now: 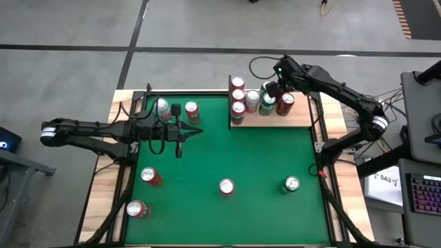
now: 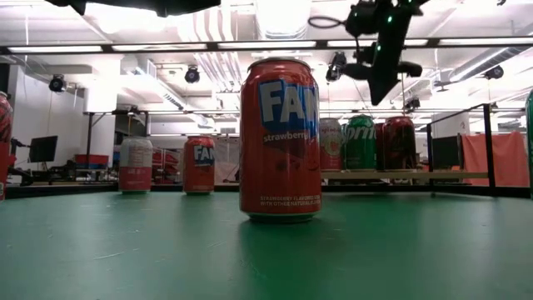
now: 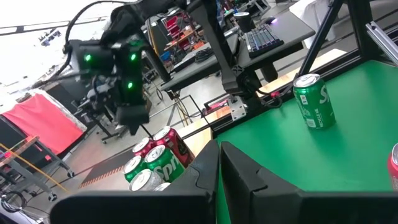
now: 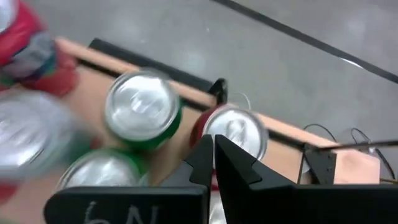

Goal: Place canned beverage on shelf
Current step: Adjust the soda cans on the shelf

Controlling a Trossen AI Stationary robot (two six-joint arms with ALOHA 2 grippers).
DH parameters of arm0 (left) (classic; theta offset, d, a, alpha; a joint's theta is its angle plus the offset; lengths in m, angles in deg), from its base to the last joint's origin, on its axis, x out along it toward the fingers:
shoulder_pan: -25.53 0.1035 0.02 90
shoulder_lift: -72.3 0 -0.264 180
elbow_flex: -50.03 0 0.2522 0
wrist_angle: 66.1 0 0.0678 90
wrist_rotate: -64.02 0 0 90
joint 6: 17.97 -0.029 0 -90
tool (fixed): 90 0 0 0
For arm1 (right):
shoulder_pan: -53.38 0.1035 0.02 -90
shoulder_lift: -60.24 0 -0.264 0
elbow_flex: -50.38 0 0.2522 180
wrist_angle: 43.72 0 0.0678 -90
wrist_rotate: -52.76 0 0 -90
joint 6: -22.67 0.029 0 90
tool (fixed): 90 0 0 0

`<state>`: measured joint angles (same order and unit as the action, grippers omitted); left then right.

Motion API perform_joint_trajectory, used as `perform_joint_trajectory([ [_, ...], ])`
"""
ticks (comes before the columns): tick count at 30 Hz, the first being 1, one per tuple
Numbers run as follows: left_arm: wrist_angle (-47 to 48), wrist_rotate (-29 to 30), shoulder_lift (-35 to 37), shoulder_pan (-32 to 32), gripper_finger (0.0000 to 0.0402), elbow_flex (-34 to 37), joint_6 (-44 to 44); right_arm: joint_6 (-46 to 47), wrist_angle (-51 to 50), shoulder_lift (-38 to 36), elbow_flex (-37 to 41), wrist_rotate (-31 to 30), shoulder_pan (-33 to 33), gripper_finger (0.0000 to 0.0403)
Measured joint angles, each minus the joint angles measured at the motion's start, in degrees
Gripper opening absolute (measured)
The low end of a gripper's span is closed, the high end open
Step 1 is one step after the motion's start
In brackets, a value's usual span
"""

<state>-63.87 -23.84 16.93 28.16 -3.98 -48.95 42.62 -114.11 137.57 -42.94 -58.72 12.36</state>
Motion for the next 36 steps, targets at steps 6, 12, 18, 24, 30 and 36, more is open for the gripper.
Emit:
perform_joint_trajectory([
  [6, 0.0, 0.0, 0.0, 0.0, 0.0, 0.0, 0.0, 3.4, -7.9, -4.7, -0.6, 7.4, 6.4, 0.0009],
  [12, 0.0, 0.0, 0.0, 0.0, 0.0, -0.1, 0.0, 9.6, -18.0, -6.6, 0.5, 13.0, 9.6, 0.0009],
  [18, 0.0, 0.0, 0.0, 0.0, 0.0, -0.1, 0.0, 10.2, -19.3, -5.4, 3.7, 12.5, 10.2, 0.0009],
  [24, 0.0, 0.0, 0.0, 0.0, 0.0, -0.1, 0.0, 10.1, -18.5, -2.5, 5.4, 9.9, 8.6, 0.0009],
  [30, 0.0, 0.0, 0.0, 0.0, 0.0, -0.1, 0.0, 9.9, -19.4, 0.1, 5.4, 8.7, 6.8, 0.0009],
  [36, 0.0, 0.0, 0.0, 0.0, 0.0, -0.1, 0.0, 9.9, -22.6, 1.6, 5.4, 6.9, 5.5, 0.0009],
])
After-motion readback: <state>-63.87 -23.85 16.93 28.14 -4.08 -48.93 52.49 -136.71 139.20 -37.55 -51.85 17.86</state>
